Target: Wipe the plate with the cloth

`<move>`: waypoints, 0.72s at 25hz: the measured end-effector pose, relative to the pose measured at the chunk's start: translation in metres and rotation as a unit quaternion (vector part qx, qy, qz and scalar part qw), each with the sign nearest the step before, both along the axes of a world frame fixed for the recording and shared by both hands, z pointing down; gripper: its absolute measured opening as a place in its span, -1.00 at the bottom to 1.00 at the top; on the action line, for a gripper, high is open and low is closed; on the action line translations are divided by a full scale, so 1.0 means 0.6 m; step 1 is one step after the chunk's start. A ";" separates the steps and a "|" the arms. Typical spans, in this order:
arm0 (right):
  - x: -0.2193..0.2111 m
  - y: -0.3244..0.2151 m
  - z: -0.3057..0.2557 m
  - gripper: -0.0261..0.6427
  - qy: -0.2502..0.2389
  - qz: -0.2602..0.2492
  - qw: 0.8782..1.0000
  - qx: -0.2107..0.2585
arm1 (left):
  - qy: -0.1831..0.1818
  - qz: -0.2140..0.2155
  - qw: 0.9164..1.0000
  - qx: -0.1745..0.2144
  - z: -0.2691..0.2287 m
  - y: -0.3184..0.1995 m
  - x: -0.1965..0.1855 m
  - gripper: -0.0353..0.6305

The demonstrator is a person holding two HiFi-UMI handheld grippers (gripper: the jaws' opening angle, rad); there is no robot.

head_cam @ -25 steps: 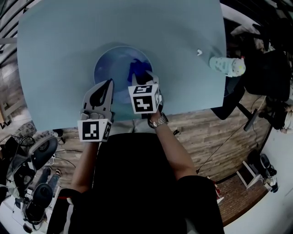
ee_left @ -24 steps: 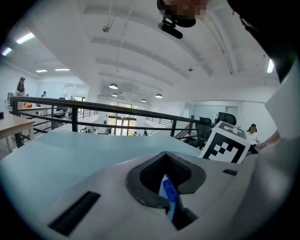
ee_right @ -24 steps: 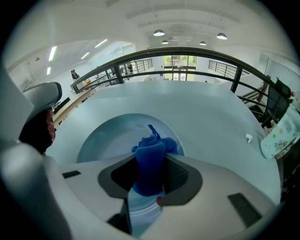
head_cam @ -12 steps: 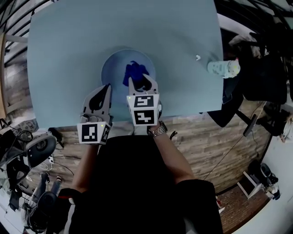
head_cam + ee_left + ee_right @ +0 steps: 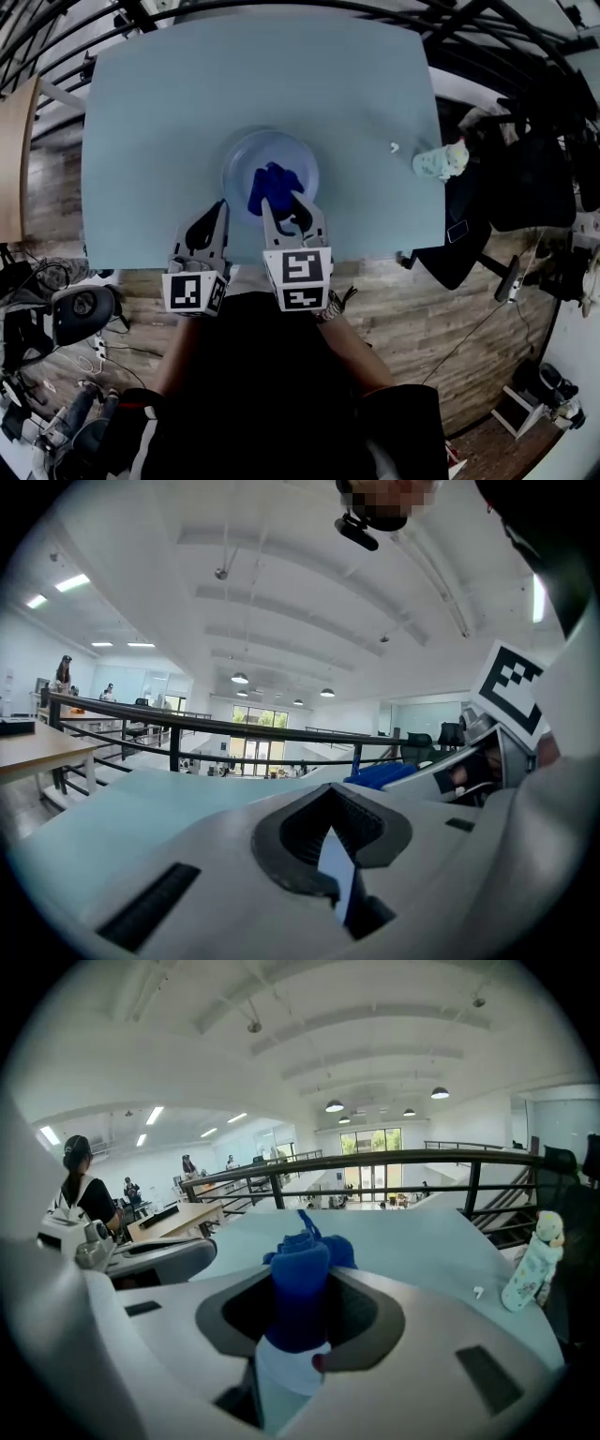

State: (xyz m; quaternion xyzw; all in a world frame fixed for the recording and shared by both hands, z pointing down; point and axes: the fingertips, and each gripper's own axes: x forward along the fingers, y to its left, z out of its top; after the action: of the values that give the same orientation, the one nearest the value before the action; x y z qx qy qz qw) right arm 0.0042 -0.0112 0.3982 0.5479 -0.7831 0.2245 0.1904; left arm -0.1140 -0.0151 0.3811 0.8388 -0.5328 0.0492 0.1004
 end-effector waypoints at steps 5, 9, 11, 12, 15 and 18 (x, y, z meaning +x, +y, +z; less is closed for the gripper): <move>0.004 0.027 -0.074 -0.56 -0.013 0.003 0.997 0.071 | -0.005 -0.006 1.000 0.024 -0.050 0.017 -0.008 -0.89; 0.010 0.050 -0.115 -0.56 -0.021 0.013 0.994 0.106 | -0.004 -0.006 0.999 0.042 -0.085 0.030 -0.020 -0.89; 0.014 0.056 -0.128 -0.56 -0.025 0.021 0.993 0.114 | 0.000 -0.006 0.999 0.051 -0.099 0.032 -0.024 -0.89; 0.015 0.061 -0.135 -0.56 -0.028 0.024 0.993 0.116 | 0.002 -0.004 0.999 0.053 -0.107 0.035 -0.023 -0.89; 0.021 0.079 -0.157 -0.56 -0.042 0.036 0.991 0.125 | 0.005 0.002 0.998 0.060 -0.129 0.049 -0.016 -0.89; 0.029 0.078 -0.178 -0.56 -0.057 0.041 0.986 0.150 | 0.004 0.009 0.997 0.080 -0.147 0.044 0.000 -0.89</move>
State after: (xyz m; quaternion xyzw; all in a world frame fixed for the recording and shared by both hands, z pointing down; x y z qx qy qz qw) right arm 0.0214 0.0358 0.2913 0.5881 -0.7943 0.1432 0.0521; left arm -0.1140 0.0115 0.2926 0.8489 -0.5274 0.0036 0.0350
